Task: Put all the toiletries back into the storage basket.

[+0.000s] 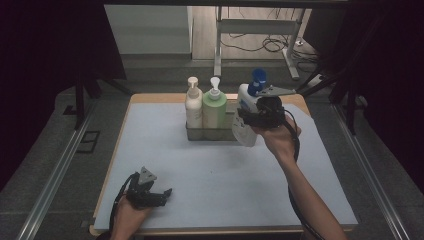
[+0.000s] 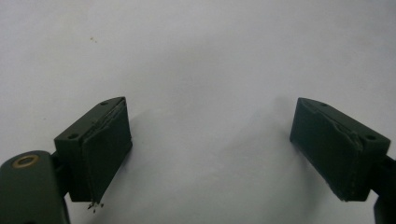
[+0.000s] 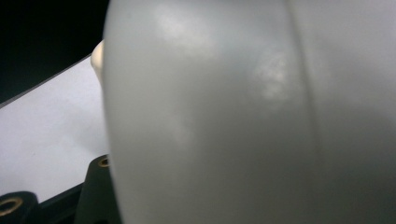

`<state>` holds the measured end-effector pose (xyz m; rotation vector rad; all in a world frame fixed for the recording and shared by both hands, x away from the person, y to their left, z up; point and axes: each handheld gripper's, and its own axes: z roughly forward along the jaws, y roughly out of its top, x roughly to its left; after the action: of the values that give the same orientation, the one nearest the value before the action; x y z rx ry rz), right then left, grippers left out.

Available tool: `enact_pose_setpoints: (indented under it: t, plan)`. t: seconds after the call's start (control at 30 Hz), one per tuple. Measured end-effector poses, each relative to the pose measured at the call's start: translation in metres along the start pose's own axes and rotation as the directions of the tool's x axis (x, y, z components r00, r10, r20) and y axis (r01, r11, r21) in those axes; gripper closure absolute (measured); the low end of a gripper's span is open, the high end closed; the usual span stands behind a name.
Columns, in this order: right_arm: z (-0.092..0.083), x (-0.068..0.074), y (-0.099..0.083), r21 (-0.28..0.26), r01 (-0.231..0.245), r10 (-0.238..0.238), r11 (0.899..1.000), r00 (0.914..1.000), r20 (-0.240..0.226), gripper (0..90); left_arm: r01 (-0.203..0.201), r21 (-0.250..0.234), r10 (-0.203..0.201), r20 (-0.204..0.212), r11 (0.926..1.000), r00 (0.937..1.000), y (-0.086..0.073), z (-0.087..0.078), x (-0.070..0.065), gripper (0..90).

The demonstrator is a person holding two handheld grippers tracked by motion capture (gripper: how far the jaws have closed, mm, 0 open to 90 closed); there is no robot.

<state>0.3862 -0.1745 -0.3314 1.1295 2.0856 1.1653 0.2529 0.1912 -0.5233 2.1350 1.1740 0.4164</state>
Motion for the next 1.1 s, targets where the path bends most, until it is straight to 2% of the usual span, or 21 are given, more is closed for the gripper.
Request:
enact_pose_setpoints:
  t: [0.3, 1.1]
  plan:
    - [0.012, -0.005, 0.007, -0.008, -0.015, 0.016, 1.000, 0.9998, 0.016, 40.6, 0.000, -0.001, 0.000, 0.000, 1.0000, 1.0000, 0.000, 0.000, 0.000, 12.3]
    - [0.052, -0.023, 0.024, -0.035, -0.057, 0.060, 0.998, 0.9934, 0.098, 40.6, 0.000, 0.003, 0.000, 0.001, 1.0000, 1.0000, 0.000, 0.000, 0.000, 12.3]
